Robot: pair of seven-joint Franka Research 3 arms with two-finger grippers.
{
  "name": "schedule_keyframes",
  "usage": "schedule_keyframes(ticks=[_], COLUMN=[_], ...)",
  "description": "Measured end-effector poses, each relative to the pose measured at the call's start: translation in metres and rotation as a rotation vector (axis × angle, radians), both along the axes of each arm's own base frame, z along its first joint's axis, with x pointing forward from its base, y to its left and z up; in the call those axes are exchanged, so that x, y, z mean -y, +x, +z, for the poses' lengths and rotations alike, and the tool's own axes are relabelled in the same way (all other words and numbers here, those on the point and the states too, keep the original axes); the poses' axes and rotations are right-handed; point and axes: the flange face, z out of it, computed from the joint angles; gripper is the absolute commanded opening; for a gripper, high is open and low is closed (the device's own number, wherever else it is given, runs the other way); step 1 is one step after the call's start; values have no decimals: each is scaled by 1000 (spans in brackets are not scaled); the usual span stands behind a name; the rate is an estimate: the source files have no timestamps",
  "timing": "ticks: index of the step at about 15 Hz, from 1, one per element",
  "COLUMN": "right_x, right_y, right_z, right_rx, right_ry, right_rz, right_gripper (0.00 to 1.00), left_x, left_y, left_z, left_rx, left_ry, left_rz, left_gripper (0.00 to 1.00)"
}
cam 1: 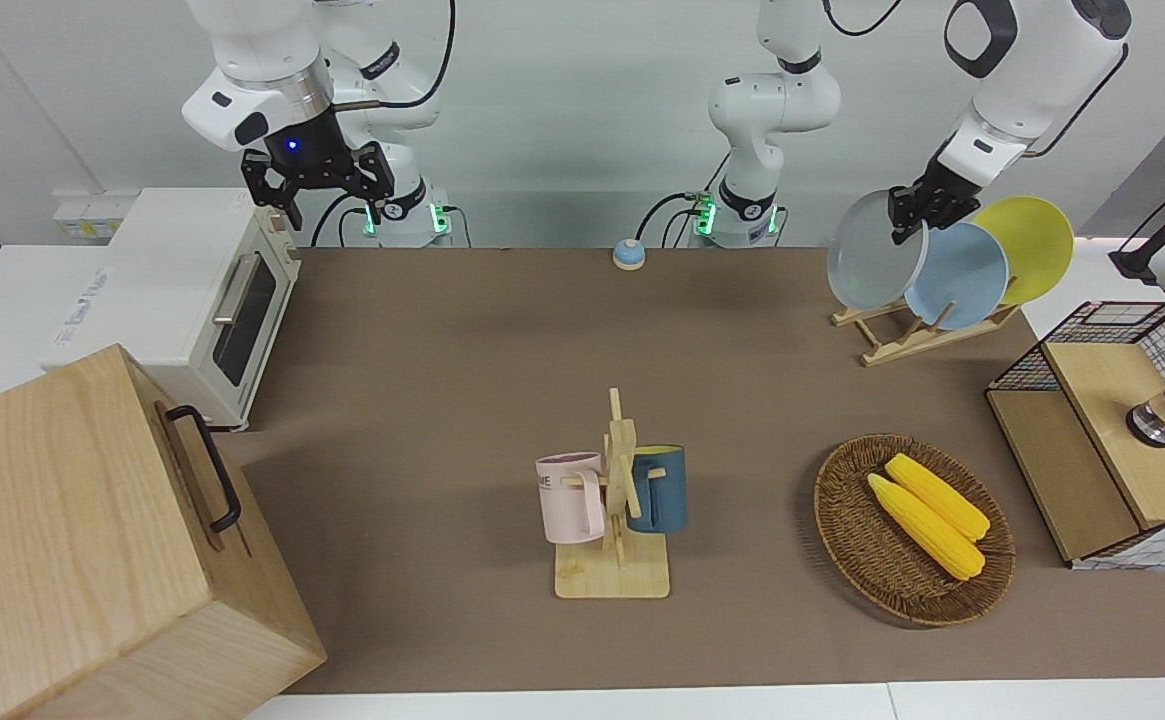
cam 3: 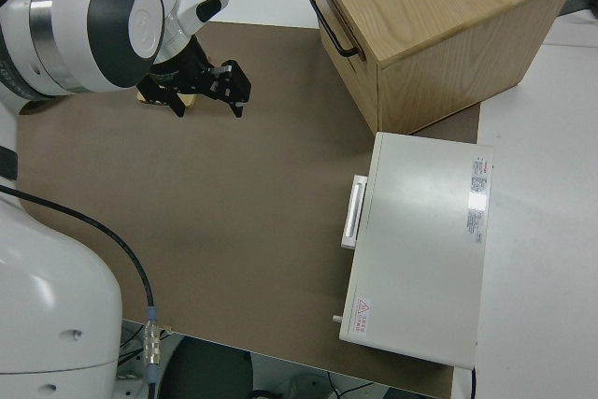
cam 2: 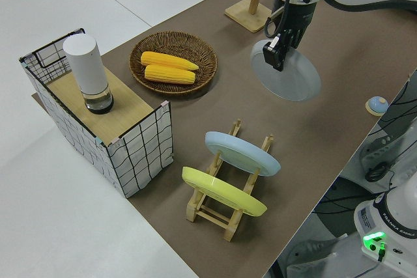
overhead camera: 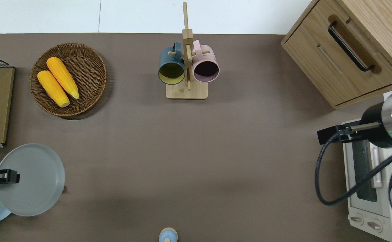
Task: Pick gray plate from low plate rack and place it on table with left arm
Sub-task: 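Lift the gray plate out of the rack with the left gripper, then lower the gray plate flat onto the table beside the rack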
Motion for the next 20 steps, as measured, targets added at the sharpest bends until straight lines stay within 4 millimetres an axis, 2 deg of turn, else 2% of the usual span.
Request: schedule_keyframes(ticks=[5,9,14,20], right_x=[0,0,0,0], right_y=[0,0,0,0], right_z=[0,0,0,0], right_rx=[0,0,0,0], right_ry=[0,0,0,0], right_rz=[0,0,0,0], right_gripper=[987,990,990,987], left_x=[18,29,44,48], left_y=[1,4,9,5], left_z=[0,-10,-41,-91], left_rx=[-8,-39,-94,-77], left_ry=[-165,-262,-367,-437], left_rz=[44,56,59,17], left_gripper=[0,0,0,0])
